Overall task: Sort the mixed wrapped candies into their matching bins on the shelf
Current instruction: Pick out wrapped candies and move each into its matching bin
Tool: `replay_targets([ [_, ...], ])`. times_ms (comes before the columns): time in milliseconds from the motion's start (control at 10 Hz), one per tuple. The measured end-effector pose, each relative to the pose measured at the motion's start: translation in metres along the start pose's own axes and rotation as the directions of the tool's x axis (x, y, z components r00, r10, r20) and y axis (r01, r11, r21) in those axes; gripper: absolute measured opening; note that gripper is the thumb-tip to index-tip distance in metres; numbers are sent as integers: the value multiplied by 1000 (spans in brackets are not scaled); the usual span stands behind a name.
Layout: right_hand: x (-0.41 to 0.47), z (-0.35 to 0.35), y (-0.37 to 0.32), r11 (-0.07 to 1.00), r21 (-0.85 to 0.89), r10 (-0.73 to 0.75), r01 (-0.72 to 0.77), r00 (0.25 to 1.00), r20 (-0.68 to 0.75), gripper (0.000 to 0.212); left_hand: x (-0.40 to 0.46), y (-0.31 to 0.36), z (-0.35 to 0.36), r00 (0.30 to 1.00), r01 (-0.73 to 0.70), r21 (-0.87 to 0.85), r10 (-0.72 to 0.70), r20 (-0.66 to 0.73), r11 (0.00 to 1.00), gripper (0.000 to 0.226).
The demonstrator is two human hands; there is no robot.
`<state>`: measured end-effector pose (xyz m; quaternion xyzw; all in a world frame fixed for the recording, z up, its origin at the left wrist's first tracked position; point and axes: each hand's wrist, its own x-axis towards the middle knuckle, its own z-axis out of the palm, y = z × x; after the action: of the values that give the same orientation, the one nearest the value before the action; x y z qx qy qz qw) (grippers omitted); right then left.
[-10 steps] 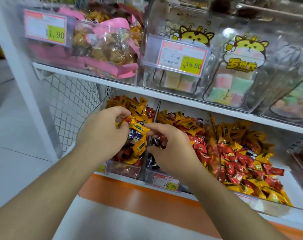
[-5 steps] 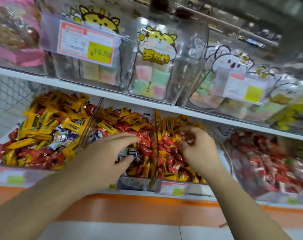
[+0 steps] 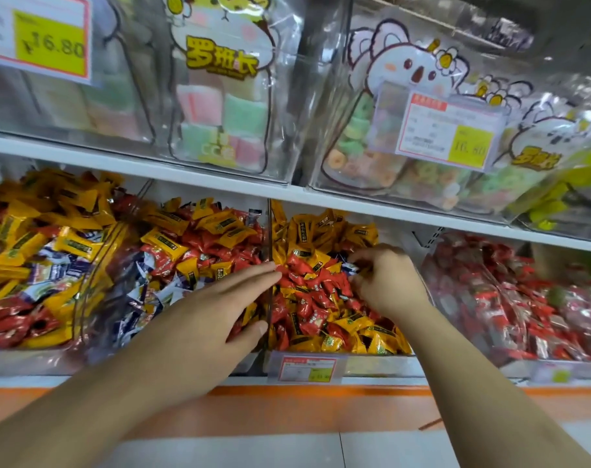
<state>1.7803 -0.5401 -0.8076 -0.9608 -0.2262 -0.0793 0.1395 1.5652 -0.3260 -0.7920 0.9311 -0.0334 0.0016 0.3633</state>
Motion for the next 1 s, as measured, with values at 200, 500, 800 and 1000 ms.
replay_targets([
  [200, 4, 4, -1, 997, -79, -9, 5, 999, -46, 29, 0, -11, 6, 993, -7, 151, 25, -114, 989, 63],
  [500, -8, -5, -1, 999, -27, 17, -22, 981, -193, 18, -6, -20, 3, 977, -20, 155, 52, -205, 988, 61],
  [800, -44, -49, -68, 827, 562, 76, -24, 995, -69, 10, -7, -15, -11, 939, 5, 52, 13, -343, 999, 53],
  [1000, -74, -50, -144, 632, 770, -199, 93, 979, 46, 18, -21, -12, -34, 916, 65, -168, -126, -381, 984, 50],
])
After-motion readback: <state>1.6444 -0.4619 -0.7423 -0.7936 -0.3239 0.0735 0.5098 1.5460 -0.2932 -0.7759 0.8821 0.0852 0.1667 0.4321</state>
